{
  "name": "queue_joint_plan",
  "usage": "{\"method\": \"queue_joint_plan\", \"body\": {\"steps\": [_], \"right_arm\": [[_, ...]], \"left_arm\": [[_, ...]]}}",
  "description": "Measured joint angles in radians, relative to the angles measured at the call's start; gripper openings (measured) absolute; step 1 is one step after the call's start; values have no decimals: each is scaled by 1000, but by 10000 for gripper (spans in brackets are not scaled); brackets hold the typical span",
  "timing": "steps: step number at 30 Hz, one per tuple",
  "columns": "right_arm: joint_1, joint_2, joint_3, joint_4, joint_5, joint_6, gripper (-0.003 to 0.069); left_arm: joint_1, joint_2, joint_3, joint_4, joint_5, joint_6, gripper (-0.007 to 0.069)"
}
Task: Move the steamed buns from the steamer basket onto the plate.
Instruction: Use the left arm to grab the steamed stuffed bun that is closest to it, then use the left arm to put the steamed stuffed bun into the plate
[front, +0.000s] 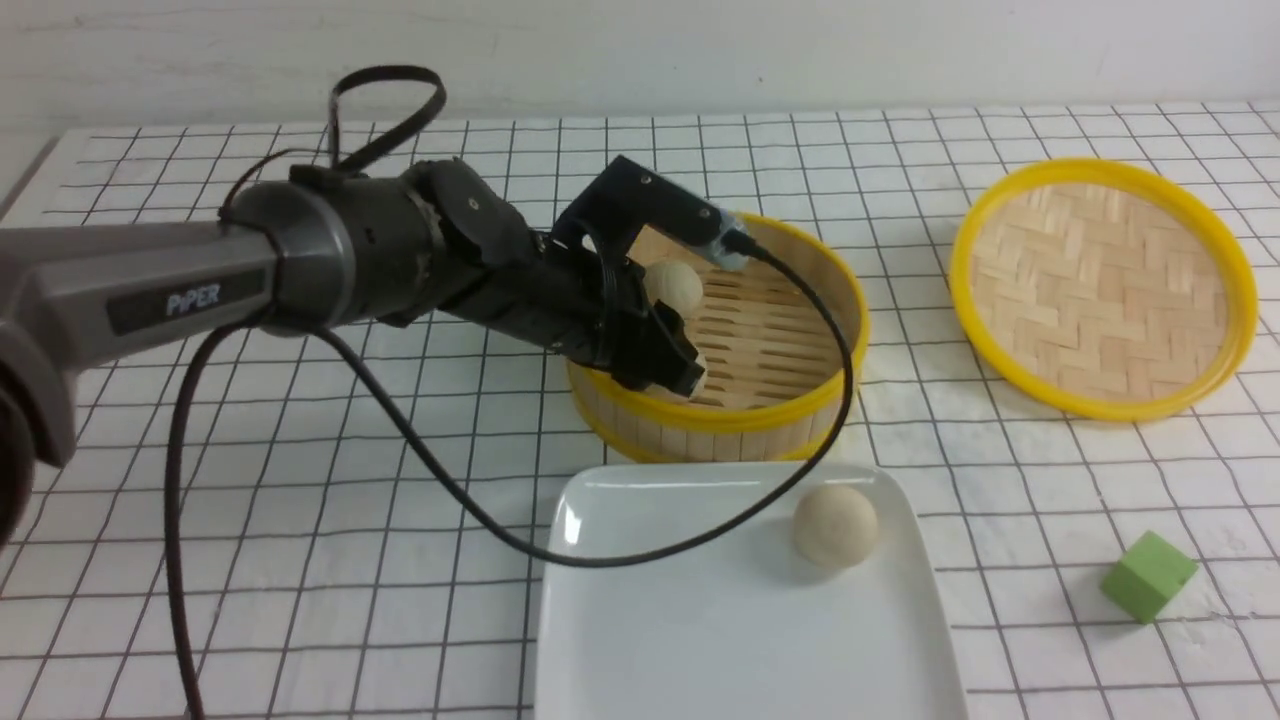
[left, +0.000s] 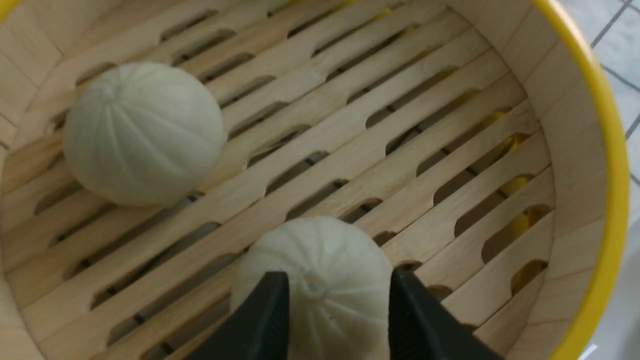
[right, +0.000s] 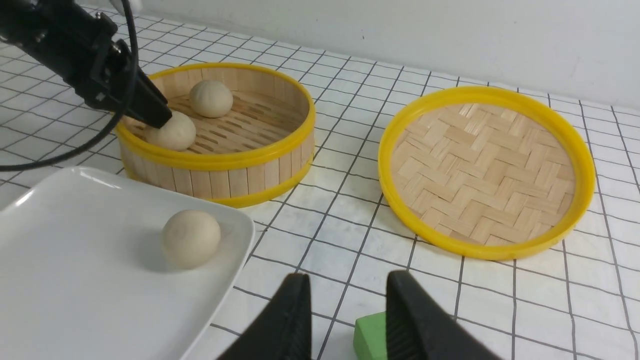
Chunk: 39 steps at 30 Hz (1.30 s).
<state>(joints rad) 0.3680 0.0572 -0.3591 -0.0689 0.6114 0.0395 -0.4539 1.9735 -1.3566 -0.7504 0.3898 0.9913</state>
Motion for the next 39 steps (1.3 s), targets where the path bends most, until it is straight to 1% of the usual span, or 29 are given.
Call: {"method": "queue_joint_plan", "body": {"steps": [5,7,8,9,11,12,14,20,23,25,27,28,29,30,32,33,36,39], "right_arm": [[0,0,0,0,0,0,239],[0,0,0,0,0,0,239],[0,0,0,0,0,0,239],[0,0,0,0,0,0,239],[0,0,0,0,0,0,239],[0,0,0,0,0,0,239],[0,0,0,0,1,0,239],[0,0,0,0,1,0,239],[0,0,0,0,1,0,239],[0,0,0,0,1,0,239],[0,0,0,0,1,0,239],[0,0,0,0,1,0,239],[0,0,0,0,1,0,239],[0,0,0,0,1,0,239],[0,0,0,0,1,0,239],[0,0,0,0,1,0,239],[0,0,0,0,1,1,239],[0,0,0,0,0,1,239]], "left_arm": [[0,20,-1,-1,-14,0,302],[0,27,-1,-3,-35,-8,277],[0,30,-1,-3,-51,-20,229],[0,30,-1,-3,-54,-22,220],[0,27,-1,-12,-82,-42,78],[0,23,-1,-15,-86,-45,51],[0,8,-1,-18,-88,-46,28],[0,-141,0,-18,-32,-49,22],[0,-276,0,-17,44,-73,22],[0,-340,0,2,102,-111,22],[0,-394,0,43,167,-186,22],[0,-426,0,87,221,-252,22],[0,-430,0,93,241,-265,22],[0,-450,0,145,306,-353,22],[0,-458,0,196,387,-435,22],[0,-458,0,233,463,-496,22],[0,-455,23,266,562,-549,22],[0,-447,50,265,576,-554,22]]}}
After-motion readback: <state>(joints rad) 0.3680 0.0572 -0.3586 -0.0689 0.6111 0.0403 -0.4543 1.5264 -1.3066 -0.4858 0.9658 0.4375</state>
